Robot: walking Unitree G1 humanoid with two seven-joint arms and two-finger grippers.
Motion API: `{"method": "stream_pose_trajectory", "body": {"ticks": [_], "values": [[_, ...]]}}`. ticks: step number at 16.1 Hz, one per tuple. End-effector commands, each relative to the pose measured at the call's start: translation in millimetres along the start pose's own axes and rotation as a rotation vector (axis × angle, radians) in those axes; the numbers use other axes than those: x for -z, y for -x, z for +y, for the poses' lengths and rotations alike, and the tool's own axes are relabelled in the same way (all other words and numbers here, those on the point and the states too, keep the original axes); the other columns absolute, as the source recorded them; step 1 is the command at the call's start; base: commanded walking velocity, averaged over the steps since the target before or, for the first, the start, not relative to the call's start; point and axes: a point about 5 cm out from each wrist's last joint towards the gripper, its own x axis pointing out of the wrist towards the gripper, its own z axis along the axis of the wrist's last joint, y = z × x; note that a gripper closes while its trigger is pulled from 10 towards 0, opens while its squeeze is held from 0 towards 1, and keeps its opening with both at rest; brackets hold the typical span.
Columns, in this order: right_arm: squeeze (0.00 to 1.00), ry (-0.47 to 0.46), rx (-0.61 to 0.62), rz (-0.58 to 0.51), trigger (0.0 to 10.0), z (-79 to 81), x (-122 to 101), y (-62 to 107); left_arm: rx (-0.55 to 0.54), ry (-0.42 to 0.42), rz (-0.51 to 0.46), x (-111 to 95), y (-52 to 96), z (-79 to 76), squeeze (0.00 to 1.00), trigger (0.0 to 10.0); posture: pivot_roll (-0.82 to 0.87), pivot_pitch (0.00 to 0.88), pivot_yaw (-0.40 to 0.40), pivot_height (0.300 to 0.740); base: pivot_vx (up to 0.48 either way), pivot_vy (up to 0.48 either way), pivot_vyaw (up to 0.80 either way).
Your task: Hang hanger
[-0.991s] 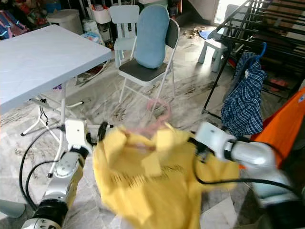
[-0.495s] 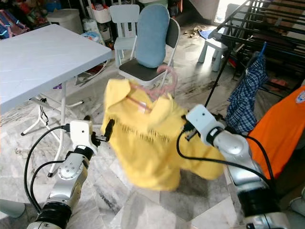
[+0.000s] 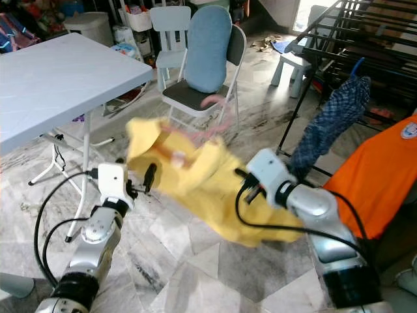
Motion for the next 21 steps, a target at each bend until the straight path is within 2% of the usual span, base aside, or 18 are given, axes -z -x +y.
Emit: {"method": "stream_pose_trajectory", "body": {"ticks": [1,2,4,5,6,11,16,17,18,21], "values": [[0.0,0.001,-0.049,-0.061,10.0,4.9,-13.7,2.0,-0.008,0.004,0.022,3.0,-0.9,1.1,0.0,10.0,-0.3,0.0,0.045,0.74,0.0,0.0,0.0],[0.0,-0.014,-0.115,-0.074,10.0,12.7,-16.2,6.8,-0.014,0.004,0.045,6.6,-1.2,1.4,0.0,10.0,-0.3,0.0,0.048,0.74,0.0,0.0,0.0],[0.0,-0.014,-0.148,-0.071,10.0,15.1,-17.1,10.8,-0.03,-0.006,0.067,10.0,-0.9,4.2,0.0,10.0,-0.3,0.0,0.049,0.74,0.0,0.0,0.0],[0.0,-0.011,-0.153,-0.058,10.0,13.7,-15.8,13.7,-0.035,-0.004,0.072,11.2,-0.5,6.4,0.0,0.0,-0.3,0.0,0.049,0.74,0.0,0.0,0.0],[0.0,0.005,-0.149,-0.025,10.0,7.6,-10.8,18.7,-0.042,-0.008,0.08,13.1,1.0,11.3,0.0,0.0,-0.3,0.0,0.047,0.74,0.0,0.0,0.0],[0.0,0.07,-0.182,0.067,10.0,-2.3,-0.3,31.5,-0.067,-0.023,0.097,16.2,4.9,26.4,0.0,0.0,-0.3,0.0,0.043,0.74,0.0,0.0,0.0],[0.0,0.164,-0.184,0.17,10.0,-7.3,16.6,38.5,-0.083,-0.018,0.095,14.2,5.0,33.3,0.0,0.0,-0.3,0.0,0.043,0.74,0.0,0.0,0.0],[0.0,0.197,-0.176,0.193,10.0,-8.8,20.5,38.7,-0.084,-0.006,0.095,13.7,4.8,33.3,0.0,0.0,-0.3,0.0,0.043,0.74,0.0,0.0,0.0],[0.0,0.284,-0.157,0.255,10.0,-11.9,31.0,39.4,-0.074,0.03,0.1,13.3,4.5,31.2,0.0,0.0,-0.3,0.0,0.043,0.74,0.0,0.0,0.0],[0.0,0.378,-0.181,0.312,10.0,-10.5,45.0,42.9,-0.011,0.119,0.119,13.1,3.9,22.6,0.0,0.0,-0.29,0.0,0.041,0.74,0.0,0.0,0.0]]}}
